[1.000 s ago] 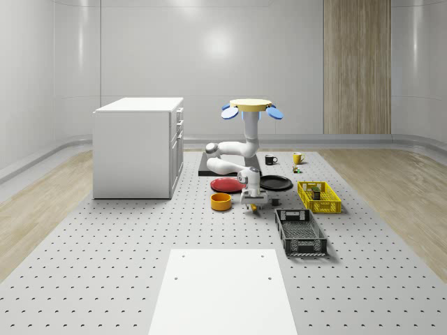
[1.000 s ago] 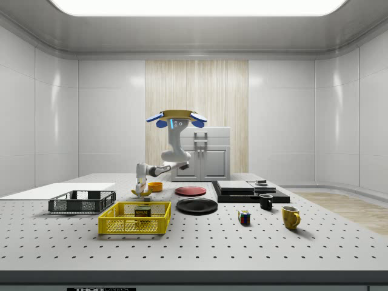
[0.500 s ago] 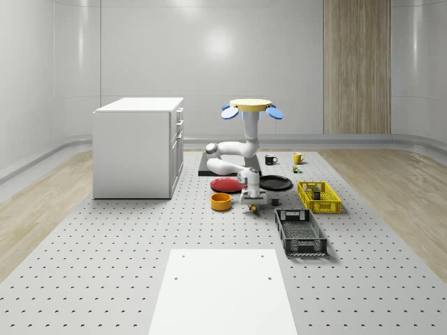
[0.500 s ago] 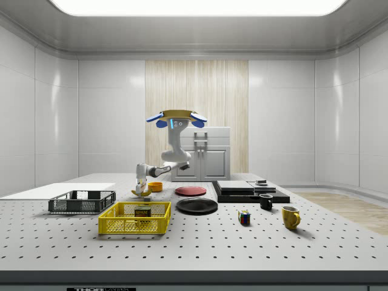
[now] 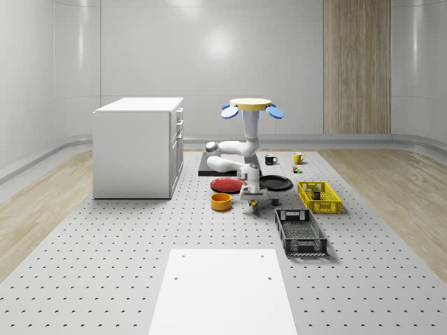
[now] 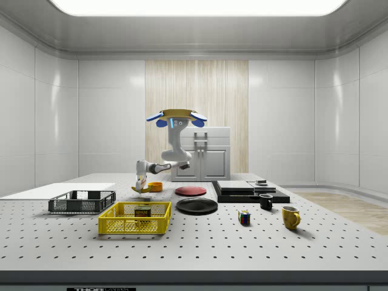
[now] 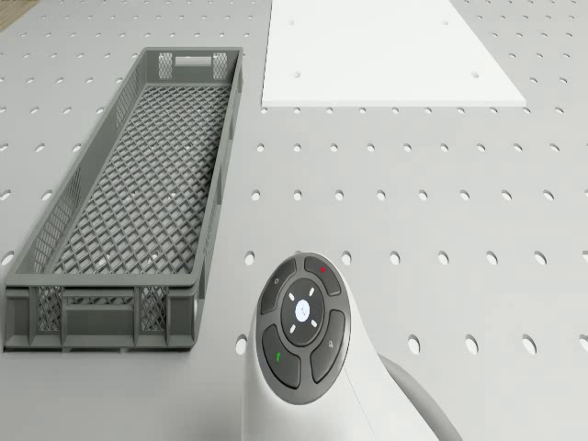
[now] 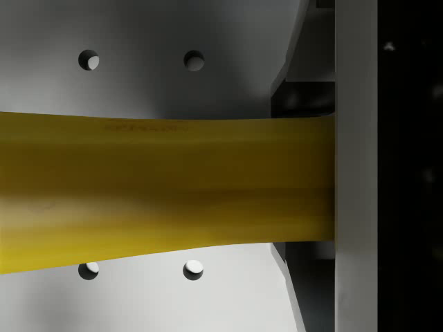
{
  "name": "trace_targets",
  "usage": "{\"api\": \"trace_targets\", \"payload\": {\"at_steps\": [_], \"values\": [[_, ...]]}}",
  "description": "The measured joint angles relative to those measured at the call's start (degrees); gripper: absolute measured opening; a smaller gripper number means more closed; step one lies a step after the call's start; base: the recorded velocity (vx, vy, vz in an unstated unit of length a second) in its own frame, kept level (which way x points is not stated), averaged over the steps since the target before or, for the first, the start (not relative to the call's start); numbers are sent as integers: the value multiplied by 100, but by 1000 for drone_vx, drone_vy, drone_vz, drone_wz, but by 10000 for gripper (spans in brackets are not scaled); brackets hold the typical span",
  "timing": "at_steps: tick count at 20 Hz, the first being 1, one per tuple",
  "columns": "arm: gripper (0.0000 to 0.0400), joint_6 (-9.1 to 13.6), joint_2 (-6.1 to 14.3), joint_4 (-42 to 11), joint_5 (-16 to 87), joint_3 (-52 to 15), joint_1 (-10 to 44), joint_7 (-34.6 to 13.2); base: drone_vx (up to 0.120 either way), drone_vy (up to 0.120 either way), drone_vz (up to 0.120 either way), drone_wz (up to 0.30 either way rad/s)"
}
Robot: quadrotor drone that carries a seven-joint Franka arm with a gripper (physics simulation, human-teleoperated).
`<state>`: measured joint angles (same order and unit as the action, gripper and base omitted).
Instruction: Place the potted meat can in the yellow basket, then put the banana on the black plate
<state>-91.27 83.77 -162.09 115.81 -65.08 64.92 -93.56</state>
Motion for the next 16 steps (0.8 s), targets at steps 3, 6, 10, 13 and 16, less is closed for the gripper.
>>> {"api": "trace_targets", "payload": {"at_steps": [3, 6, 10, 13, 16], "values": [[192, 91, -10, -70, -174, -188, -33, -26, 0, 13, 120, 0], [192, 143, -14, -110, -285, -305, -49, -43, -93, 120, 120, 0], [192, 175, -14, -136, -363, -387, -56, -50, -120, 120, 20, 0], [192, 183, -11, -144, -393, -417, -57, -59, -120, 120, 93, 0], [192, 183, -6, -148, -409, -433, -56, -71, -120, 120, 0, 0]]}}
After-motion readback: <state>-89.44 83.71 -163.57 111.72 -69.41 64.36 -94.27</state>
